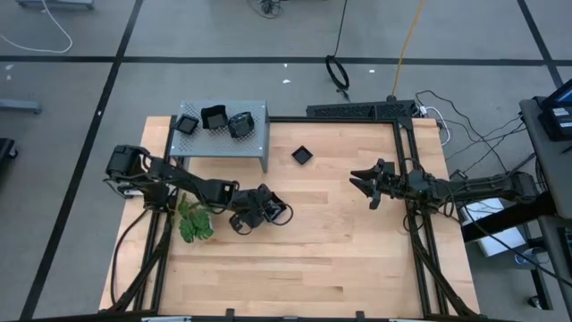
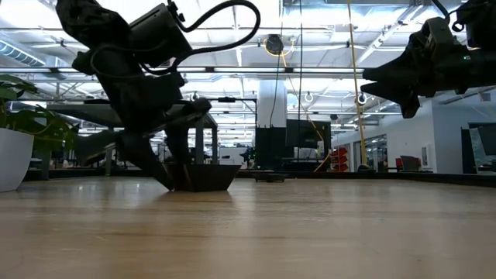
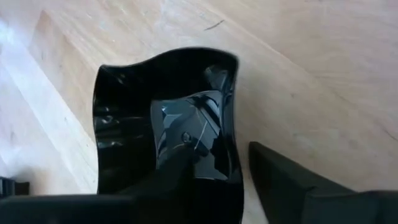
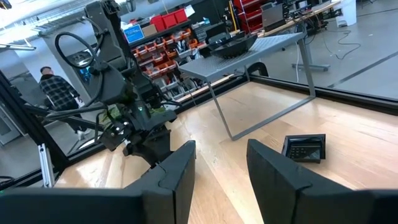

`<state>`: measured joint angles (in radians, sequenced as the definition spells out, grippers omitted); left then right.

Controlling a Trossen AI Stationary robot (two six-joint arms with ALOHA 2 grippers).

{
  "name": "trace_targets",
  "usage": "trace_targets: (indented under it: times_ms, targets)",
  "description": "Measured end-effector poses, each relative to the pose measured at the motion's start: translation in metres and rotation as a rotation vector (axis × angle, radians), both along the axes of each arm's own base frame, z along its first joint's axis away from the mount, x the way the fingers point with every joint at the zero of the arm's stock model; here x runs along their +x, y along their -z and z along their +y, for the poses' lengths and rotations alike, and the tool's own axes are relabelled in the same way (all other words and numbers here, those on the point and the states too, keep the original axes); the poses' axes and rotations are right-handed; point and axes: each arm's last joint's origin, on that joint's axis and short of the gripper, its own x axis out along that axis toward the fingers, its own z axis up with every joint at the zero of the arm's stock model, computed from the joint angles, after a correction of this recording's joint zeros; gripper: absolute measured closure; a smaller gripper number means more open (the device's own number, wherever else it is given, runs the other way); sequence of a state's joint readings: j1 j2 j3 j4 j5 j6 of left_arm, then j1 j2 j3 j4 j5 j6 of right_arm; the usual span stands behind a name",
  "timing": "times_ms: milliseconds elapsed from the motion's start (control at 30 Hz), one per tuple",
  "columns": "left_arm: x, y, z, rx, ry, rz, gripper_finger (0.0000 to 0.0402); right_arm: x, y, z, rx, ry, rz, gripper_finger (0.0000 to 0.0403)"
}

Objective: Pick & Place Mini shaped plates
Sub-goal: Stack the distorted square plate on top of the distorted square plate on the shelf

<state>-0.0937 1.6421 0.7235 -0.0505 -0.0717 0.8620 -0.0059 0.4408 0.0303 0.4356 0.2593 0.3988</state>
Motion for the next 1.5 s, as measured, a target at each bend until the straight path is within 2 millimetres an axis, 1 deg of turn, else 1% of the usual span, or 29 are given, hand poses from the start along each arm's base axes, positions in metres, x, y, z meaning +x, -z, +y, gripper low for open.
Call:
trace_targets:
  times_ms: [100,200,233,367,500,600,700,767,867,933,1067,1200,1333,1400,1500]
  targets:
    - [0.000,0.000,0.000,-0.019,-0.027,0.001,0.0304,0.000,0.000,0.000,0.000,0.000,0.000,0.0271]
    - [0.000,0.000,-0.001,-0.051,-0.016,0.005,0.0374,0.000,0.000,0.000,0.000,0.000,0.000,0.0271]
    - [0.000,0.000,-0.001,-0.061,-0.013,0.006,0.0387,0.000,0.000,0.000,0.000,0.000,-0.001,0.0271]
    - [0.000,-0.003,-0.001,-0.079,-0.020,-0.006,0.0389,0.000,0.000,0.000,0.000,0.000,-0.001,0.0271]
    - [0.004,-0.017,-0.001,-0.089,-0.026,-0.058,0.0396,0.000,0.000,0.000,0.000,0.000,-0.001,0.0271]
    - [0.012,-0.038,-0.002,-0.106,-0.036,-0.137,0.0391,0.000,0.000,0.000,0.000,0.000,-0.001,0.0271]
    - [0.019,-0.062,0.000,-0.107,-0.048,-0.223,0.0397,0.000,0.000,0.000,0.000,0.001,-0.001,0.0271]
    - [0.024,-0.080,0.005,-0.109,-0.102,-0.285,0.0396,0.000,0.000,0.000,0.000,0.001,0.001,0.0271]
    - [0.030,-0.107,0.020,-0.071,-0.244,-0.390,0.0388,0.000,0.000,0.000,0.000,0.001,-0.001,0.0271]
    - [0.033,-0.125,0.032,-0.038,-0.347,-0.453,0.0390,0.000,0.000,0.000,0.000,0.001,0.000,0.0271]
    - [0.032,-0.167,0.058,-0.009,-0.512,-0.590,0.0397,0.000,0.000,0.000,0.000,0.001,0.000,0.0271]
    - [0.020,-0.206,0.084,-0.014,-0.693,-0.668,0.0385,0.000,0.000,0.000,0.000,0.001,0.000,0.0271]
    - [-0.003,-0.235,0.105,-0.008,-0.815,-0.645,0.0388,0.000,0.000,0.000,0.000,0.001,0.001,0.0271]
    - [-0.016,-0.240,0.114,-0.006,-0.878,-0.583,0.0396,0.000,0.000,0.000,0.000,0.001,0.001,0.0271]
    - [-0.036,-0.244,0.127,-0.019,-0.989,-0.506,0.0393,0.000,0.000,0.000,0.000,0.001,0.000,0.0271]
